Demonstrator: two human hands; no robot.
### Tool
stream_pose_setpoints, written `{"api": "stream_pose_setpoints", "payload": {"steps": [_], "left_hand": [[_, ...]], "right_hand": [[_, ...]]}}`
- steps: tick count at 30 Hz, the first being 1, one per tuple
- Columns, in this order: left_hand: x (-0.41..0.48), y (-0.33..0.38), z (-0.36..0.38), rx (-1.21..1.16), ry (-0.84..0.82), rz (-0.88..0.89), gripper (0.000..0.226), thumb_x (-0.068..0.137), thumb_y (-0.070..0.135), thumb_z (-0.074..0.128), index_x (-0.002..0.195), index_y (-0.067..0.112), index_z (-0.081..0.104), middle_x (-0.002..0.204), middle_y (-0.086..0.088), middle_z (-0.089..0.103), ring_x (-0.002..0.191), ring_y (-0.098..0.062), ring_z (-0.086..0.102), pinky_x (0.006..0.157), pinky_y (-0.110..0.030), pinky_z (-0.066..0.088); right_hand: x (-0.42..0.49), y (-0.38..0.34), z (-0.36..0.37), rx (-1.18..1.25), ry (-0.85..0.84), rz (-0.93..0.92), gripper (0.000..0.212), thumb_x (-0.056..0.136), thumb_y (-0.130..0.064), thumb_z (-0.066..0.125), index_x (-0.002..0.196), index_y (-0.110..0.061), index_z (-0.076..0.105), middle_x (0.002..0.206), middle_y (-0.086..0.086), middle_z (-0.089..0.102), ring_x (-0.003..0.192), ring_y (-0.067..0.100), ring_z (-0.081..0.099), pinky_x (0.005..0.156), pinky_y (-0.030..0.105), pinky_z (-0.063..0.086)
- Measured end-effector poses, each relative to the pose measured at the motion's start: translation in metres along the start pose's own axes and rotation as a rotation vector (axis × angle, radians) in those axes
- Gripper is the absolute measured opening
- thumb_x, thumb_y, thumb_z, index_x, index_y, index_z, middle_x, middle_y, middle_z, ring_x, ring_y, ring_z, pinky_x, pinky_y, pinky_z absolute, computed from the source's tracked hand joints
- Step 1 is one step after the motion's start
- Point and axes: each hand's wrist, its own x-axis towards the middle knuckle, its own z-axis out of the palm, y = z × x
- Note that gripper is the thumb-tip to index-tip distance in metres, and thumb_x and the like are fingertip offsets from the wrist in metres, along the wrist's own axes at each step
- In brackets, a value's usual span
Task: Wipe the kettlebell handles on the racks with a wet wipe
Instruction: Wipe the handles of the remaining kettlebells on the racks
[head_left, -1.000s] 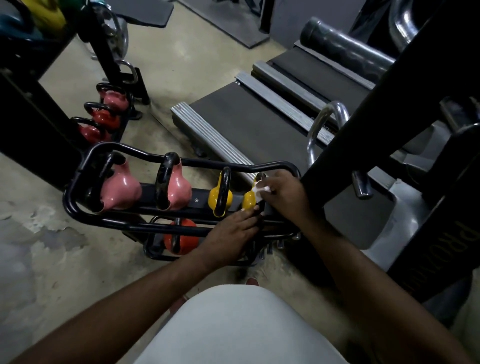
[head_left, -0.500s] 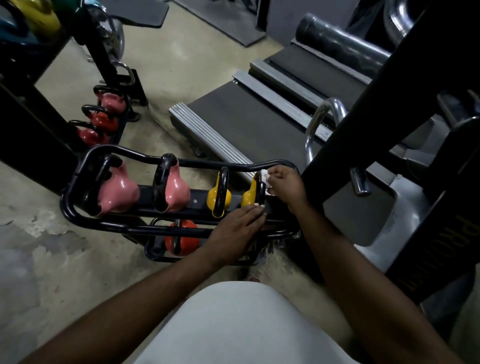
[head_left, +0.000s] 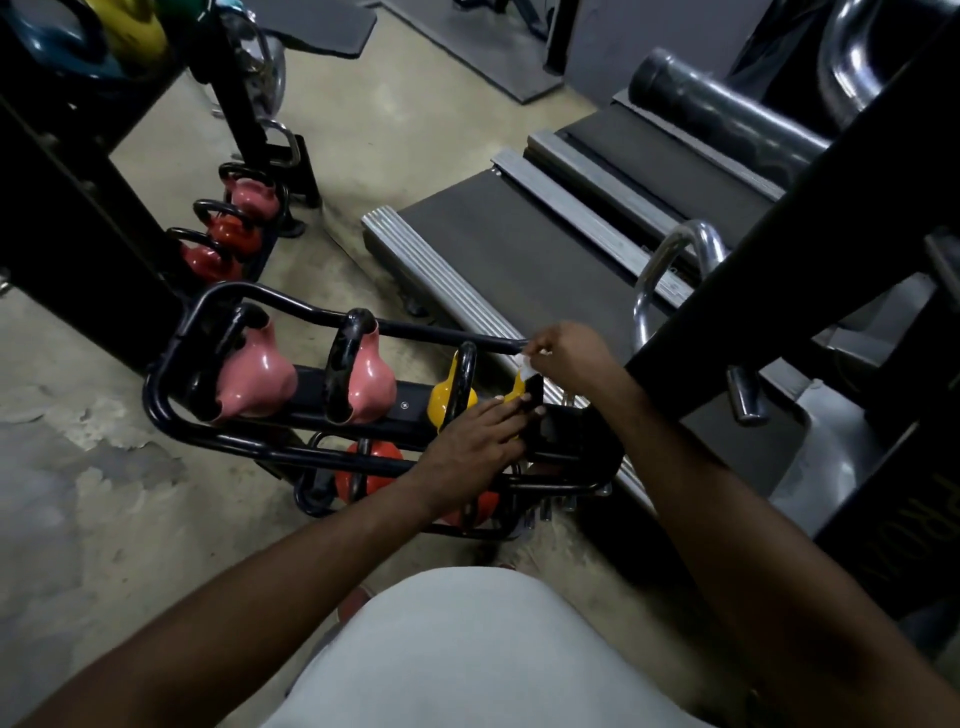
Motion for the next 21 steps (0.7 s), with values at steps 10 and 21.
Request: {"api": "stream_pose_setpoints", "payload": {"steps": [10, 21], "left_hand": [[0.006, -0.001, 0.007, -0.069, 0.098, 0.033, 0.028, 0.097, 0.019, 0.051, 0.116, 0.016, 0.072, 0.138, -0.004, 0.058, 0.136, -0.029, 0.046, 0.106, -0.040, 0.039], [0.010, 0.001, 0.005, -0.066, 0.100, 0.021, 0.034, 0.094, 0.020, 0.045, 0.111, 0.012, 0.074, 0.137, -0.003, 0.059, 0.131, -0.027, 0.049, 0.100, -0.039, 0.043]], "right_hand": [[0.031, -0.040, 0.000, -0.559, -0.223, -0.043, 0.026, 0.089, -0.020, 0.054, 0.110, -0.009, 0.066, 0.114, 0.014, 0.068, 0.103, 0.033, 0.065, 0.080, 0.033, 0.051], [0.036, -0.045, 0.004, -0.596, -0.326, -0.043, 0.027, 0.078, -0.022, 0.063, 0.102, -0.009, 0.066, 0.107, 0.012, 0.070, 0.096, 0.030, 0.067, 0.074, 0.031, 0.051]]}}
